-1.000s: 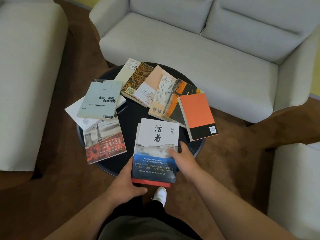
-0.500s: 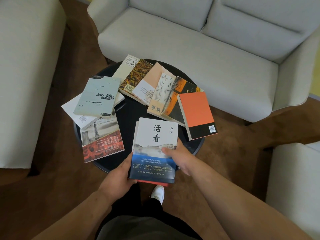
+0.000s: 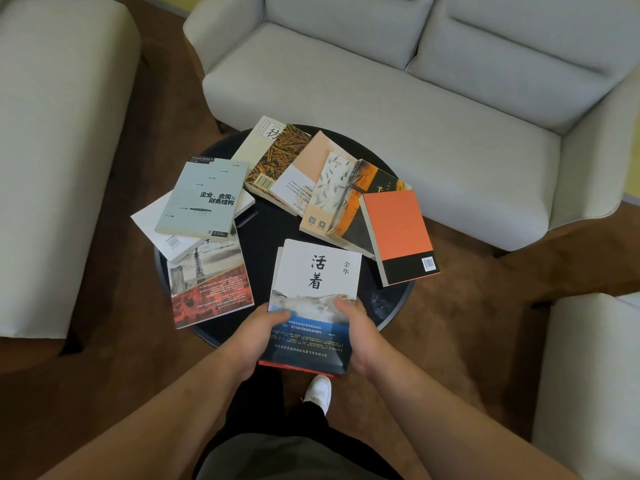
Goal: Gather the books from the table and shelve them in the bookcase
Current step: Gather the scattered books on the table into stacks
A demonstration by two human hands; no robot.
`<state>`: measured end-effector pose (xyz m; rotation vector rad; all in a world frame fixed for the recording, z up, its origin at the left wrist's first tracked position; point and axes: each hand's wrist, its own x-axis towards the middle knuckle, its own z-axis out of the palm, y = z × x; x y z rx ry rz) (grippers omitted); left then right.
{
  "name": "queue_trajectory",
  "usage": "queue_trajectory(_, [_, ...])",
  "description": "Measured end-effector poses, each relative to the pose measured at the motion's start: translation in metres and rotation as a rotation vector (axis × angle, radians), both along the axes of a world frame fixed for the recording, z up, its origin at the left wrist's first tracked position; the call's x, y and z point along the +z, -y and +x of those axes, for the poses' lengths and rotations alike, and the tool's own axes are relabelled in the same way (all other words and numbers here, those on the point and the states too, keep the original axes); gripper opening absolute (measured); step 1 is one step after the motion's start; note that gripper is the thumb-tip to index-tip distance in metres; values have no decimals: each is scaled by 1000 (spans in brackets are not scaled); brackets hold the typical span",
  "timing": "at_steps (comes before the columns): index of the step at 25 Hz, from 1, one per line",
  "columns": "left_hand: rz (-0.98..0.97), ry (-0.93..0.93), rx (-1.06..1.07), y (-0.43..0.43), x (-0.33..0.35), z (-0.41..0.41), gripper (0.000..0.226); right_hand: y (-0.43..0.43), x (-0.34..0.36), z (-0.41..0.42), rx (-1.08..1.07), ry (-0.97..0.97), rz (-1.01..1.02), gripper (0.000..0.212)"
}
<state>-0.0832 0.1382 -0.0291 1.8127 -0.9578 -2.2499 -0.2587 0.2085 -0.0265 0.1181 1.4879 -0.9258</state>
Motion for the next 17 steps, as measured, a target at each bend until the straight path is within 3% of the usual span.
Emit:
queue_trajectory(6, [-182, 183, -232, -1, -4, -4, 27, 14, -8, -12, 370, -343, 50, 44])
queue_trajectory(11, [-217, 224, -182, -2, -1, -9, 28, 14, -14, -14, 398, -357, 24, 35])
queue_trajectory(17, [-140, 247, -359, 16, 5, -3, 36, 15, -9, -21, 484, -338, -5, 31])
